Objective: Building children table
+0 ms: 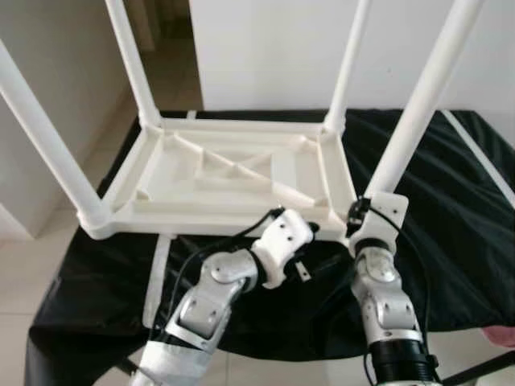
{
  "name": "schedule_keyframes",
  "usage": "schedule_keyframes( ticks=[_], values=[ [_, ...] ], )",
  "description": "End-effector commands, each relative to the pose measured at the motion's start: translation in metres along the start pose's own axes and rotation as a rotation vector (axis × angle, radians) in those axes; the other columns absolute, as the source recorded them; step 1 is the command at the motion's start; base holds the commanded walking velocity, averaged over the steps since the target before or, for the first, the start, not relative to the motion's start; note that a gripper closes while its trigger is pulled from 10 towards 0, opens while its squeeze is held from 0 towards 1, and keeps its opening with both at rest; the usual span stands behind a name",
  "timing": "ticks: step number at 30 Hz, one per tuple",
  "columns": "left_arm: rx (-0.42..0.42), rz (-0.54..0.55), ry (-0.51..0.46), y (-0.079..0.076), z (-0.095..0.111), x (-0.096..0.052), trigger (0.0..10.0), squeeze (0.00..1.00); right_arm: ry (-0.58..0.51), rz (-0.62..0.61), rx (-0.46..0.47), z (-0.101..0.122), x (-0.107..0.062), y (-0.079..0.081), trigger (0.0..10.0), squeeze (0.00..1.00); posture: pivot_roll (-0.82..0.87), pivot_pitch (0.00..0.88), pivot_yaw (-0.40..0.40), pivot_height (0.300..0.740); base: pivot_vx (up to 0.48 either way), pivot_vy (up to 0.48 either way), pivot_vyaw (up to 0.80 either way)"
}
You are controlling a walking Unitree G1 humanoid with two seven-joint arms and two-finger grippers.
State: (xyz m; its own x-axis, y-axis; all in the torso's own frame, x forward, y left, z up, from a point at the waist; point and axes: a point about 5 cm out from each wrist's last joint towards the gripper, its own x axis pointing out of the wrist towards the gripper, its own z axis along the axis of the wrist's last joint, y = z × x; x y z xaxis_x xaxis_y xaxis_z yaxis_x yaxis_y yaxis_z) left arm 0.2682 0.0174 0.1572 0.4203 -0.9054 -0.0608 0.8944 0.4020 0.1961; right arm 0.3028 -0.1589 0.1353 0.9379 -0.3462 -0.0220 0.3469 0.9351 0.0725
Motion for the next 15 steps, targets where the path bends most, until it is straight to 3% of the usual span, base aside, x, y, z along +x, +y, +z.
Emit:
schedule_keyframes(
  ticks=[1,2,15],
  values=[
    [-0.002,0.050,0.009,0.0001,-0.0026,0.0001,10.0,0.00,0.089,-0.058,-0.010,-0.0181,-0.0030,-0.0109,10.0,0.09,-0.06,0.014,-0.012,0.740,0.000,0.000,0.00],
    [-0.003,0.053,0.009,0.0000,-0.0025,0.0001,10.0,0.00,0.082,-0.046,-0.001,-0.0165,-0.0029,-0.0105,10.0,1.00,-0.06,0.016,-0.013,0.740,0.000,0.000,0.00],
    [0.014,0.070,0.009,0.0032,-0.0025,-0.0009,10.0,0.00,0.021,-0.038,-0.041,-0.0104,-0.0062,-0.0200,10.0,1.00,-0.06,0.022,-0.011,0.740,0.000,0.000,0.00]
  ],
)
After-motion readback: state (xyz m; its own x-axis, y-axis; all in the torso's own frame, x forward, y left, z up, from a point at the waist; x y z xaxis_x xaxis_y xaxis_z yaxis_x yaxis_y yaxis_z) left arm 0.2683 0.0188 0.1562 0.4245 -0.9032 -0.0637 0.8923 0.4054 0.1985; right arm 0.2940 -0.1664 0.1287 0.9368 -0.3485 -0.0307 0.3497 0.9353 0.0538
